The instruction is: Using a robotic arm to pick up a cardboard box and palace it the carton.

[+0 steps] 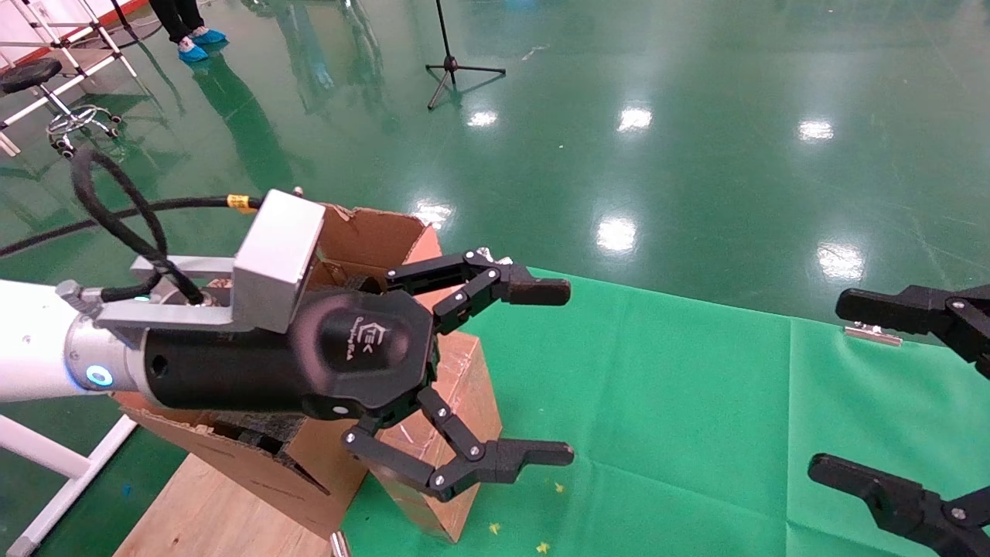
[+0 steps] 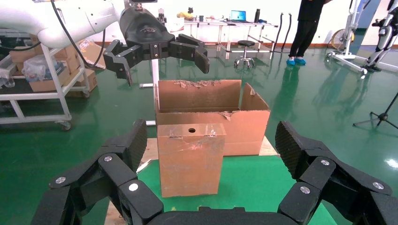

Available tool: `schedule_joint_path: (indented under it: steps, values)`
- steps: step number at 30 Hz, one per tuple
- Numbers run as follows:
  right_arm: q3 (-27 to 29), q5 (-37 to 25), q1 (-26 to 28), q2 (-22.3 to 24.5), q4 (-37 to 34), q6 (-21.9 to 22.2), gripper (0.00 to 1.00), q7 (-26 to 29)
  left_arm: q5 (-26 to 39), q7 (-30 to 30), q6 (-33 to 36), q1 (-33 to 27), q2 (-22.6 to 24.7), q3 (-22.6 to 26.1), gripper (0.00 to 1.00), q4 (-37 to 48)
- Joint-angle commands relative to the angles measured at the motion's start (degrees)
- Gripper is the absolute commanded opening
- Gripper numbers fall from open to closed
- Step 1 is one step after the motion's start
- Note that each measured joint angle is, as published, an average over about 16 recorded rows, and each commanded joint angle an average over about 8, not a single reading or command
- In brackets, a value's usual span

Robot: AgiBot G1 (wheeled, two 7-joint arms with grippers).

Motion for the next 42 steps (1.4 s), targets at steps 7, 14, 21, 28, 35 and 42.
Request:
schedule_joint_path:
  steps: [7, 14, 21, 28, 35, 42]
  values:
    - [0.0, 0.0, 0.0, 0.0, 0.0, 0.0, 1.0, 0.0, 0.0, 0.0, 0.0, 0.0, 0.0, 0.0, 1.0, 0.0]
    - [0.0, 0.0, 0.0, 0.0, 0.0, 0.0, 1.0, 0.0, 0.0, 0.0, 0.0, 0.0, 0.0, 0.0, 1.0, 0.0]
    - [0.0, 0.0, 0.0, 0.0, 0.0, 0.0, 1.0, 0.0, 0.0, 0.0, 0.0, 0.0, 0.0, 0.0, 1.0, 0.0]
    - [0.0, 0.0, 0.0, 0.0, 0.0, 0.0, 1.0, 0.0, 0.0, 0.0, 0.0, 0.0, 0.0, 0.0, 1.0, 0.0]
    - [0.0, 0.0, 0.0, 0.0, 0.0, 0.0, 0.52, 0.0, 0.02, 0.01, -0.01, 0.01, -0.02, 0.0, 1.0, -0.01]
    - [0.0, 0.0, 0.0, 0.0, 0.0, 0.0, 0.0, 0.0, 5.6, 0.14, -2.2, -1.64, -1.49, 0.89, 1.0, -1.69]
